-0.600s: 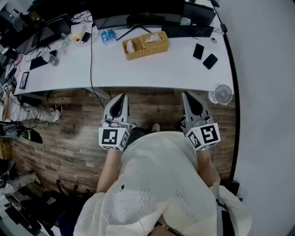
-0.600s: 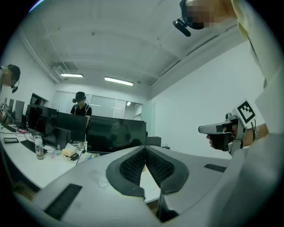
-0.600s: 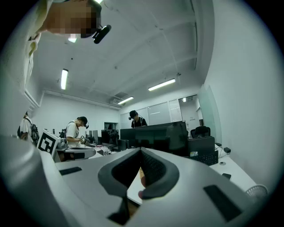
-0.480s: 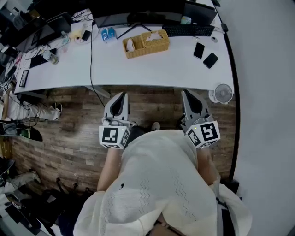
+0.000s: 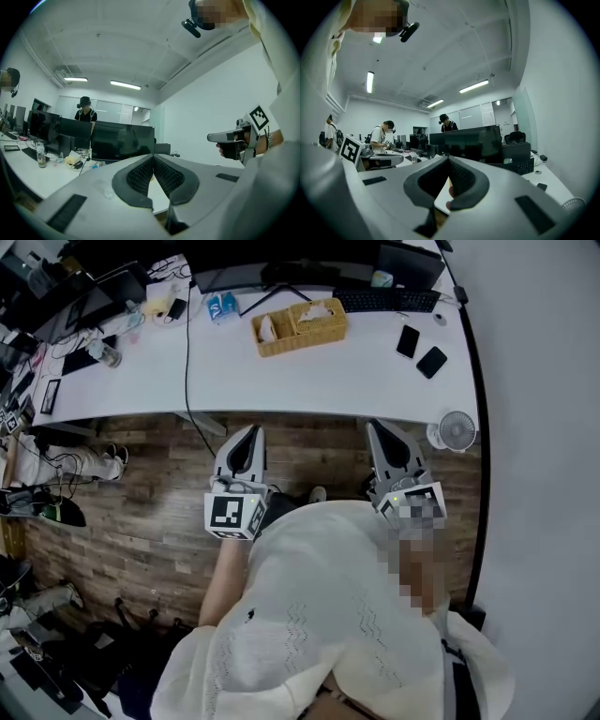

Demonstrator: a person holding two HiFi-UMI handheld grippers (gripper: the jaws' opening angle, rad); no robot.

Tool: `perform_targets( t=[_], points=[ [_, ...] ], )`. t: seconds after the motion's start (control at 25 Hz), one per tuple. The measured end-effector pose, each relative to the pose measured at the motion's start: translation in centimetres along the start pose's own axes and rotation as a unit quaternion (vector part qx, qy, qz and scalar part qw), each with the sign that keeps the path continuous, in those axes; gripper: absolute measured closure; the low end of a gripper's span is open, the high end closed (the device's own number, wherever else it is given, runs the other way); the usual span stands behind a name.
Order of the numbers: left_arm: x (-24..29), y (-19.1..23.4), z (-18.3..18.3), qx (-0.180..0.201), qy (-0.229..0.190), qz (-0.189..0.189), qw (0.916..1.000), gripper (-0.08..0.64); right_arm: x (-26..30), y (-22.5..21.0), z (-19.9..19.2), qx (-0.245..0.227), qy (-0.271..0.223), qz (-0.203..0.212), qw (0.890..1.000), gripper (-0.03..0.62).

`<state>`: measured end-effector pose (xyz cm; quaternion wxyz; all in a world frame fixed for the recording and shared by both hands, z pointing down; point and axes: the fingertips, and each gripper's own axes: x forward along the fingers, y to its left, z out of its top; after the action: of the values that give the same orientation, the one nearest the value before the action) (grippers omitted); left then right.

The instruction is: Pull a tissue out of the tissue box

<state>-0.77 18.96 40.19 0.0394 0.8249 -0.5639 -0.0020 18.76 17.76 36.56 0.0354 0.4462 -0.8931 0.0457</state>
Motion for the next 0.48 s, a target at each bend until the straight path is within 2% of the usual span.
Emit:
perform_targets(
  t=[0.48],
  points=[
    [1.8, -1.9, -0.6, 0.004, 0.007, -0.021, 0.9997, 0.548, 0.1, -0.6, -0.5, -0.013, 0.006, 0.005, 1.0, 0.592]
  ],
)
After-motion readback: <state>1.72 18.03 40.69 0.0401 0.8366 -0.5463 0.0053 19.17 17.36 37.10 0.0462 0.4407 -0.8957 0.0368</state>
